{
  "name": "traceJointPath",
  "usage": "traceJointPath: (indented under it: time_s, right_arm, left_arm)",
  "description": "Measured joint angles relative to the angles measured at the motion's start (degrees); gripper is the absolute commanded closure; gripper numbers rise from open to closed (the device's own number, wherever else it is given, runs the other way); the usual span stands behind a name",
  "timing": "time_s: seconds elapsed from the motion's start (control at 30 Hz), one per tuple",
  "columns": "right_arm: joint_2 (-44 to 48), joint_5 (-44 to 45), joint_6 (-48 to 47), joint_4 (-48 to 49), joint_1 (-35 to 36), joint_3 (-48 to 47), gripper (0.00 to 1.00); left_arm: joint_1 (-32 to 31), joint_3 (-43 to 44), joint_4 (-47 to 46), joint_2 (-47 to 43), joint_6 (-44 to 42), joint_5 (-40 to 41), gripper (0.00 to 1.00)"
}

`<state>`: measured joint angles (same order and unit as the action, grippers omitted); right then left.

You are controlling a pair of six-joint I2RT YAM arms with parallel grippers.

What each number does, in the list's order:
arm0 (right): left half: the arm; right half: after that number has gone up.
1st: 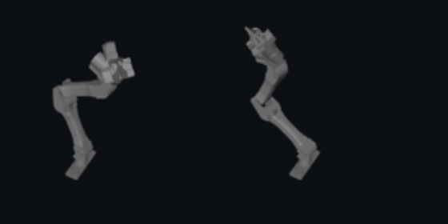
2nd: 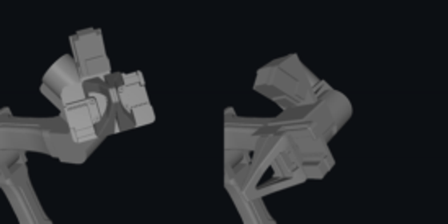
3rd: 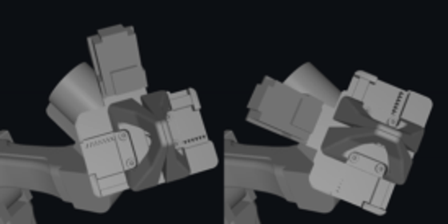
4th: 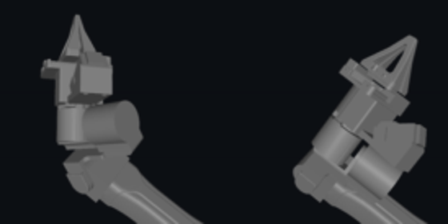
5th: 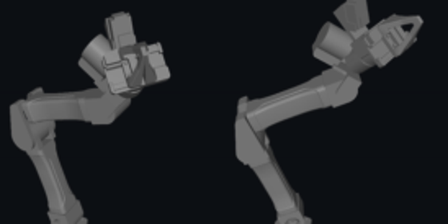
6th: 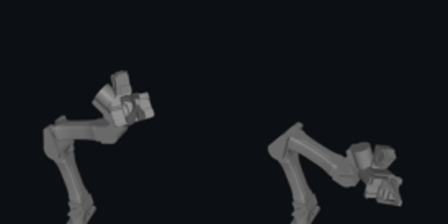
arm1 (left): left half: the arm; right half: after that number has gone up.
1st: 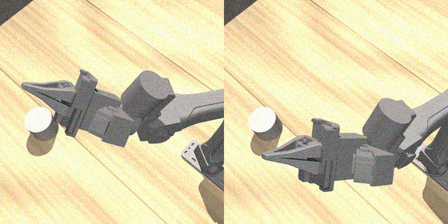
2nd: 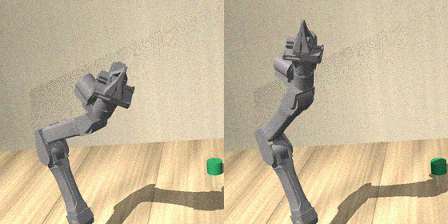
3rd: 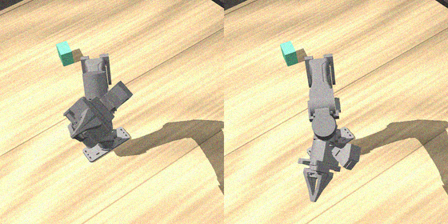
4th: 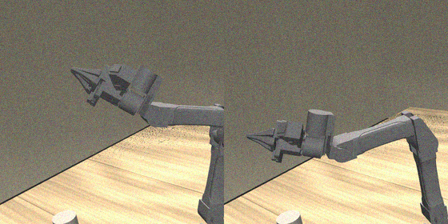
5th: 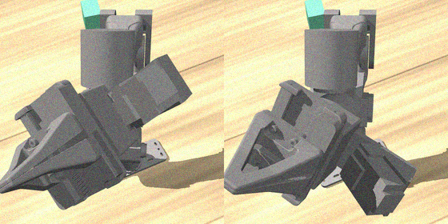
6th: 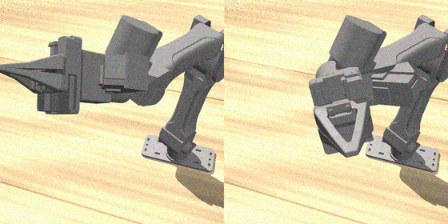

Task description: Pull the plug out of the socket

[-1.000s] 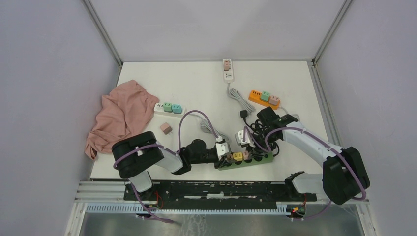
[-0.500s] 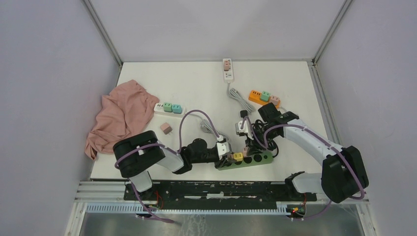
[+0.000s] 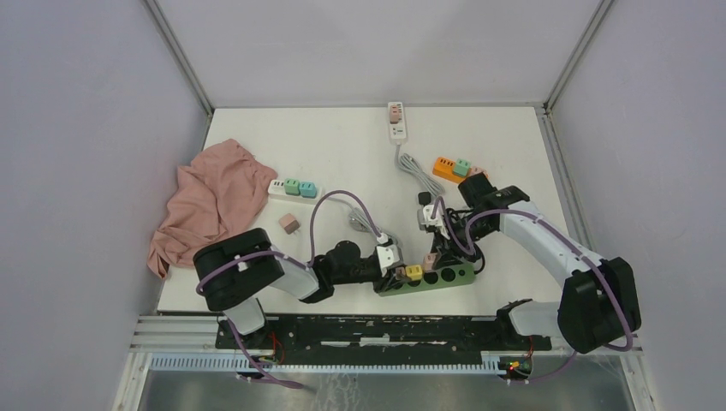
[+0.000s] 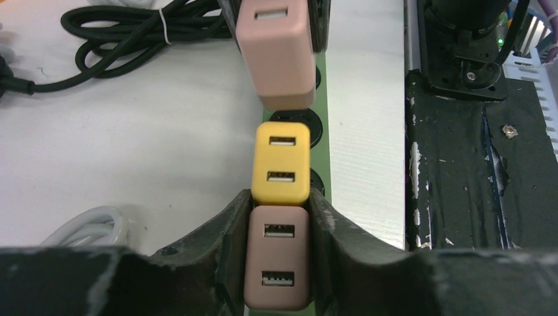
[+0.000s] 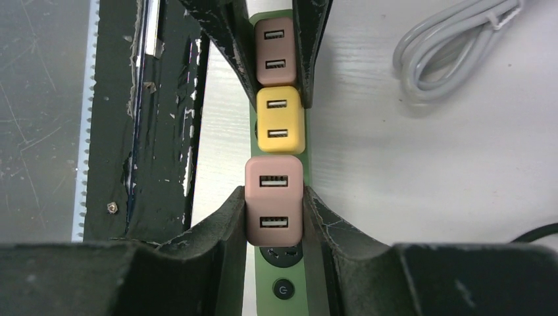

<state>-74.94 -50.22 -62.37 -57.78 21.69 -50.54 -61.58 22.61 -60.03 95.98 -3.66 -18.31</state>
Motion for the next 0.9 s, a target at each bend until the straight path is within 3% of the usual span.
traceJointPath:
  time_s: [0.1,0.37,0.63,0.9]
  right_arm:
    - [0.22,-1.51,0.15,-1.07,-1.84,-1.11,1.00]
    - [0.17,-5.70,5.05,-3.17,-4.00,-5.18,1.00]
    - [-0.48,-10.03,15.72,-0.72,-5.70,-6.36,0.99]
    - [-2.75,-12.11,37.55,10.99,-6.64,-6.27,0.99]
  left_arm:
    - [0.09,-0.13,2.27,-1.07,1.25,1.86,0.34]
    - [0.50,-0.76,9.73,-7.58,4.66,6.58,0.19]
    - [0.50,-3.50,13.81,-23.08,8.94,12.28,0.10]
    - [0.55,-2.27,21.64,-34.32,15.98,17.16,0.08]
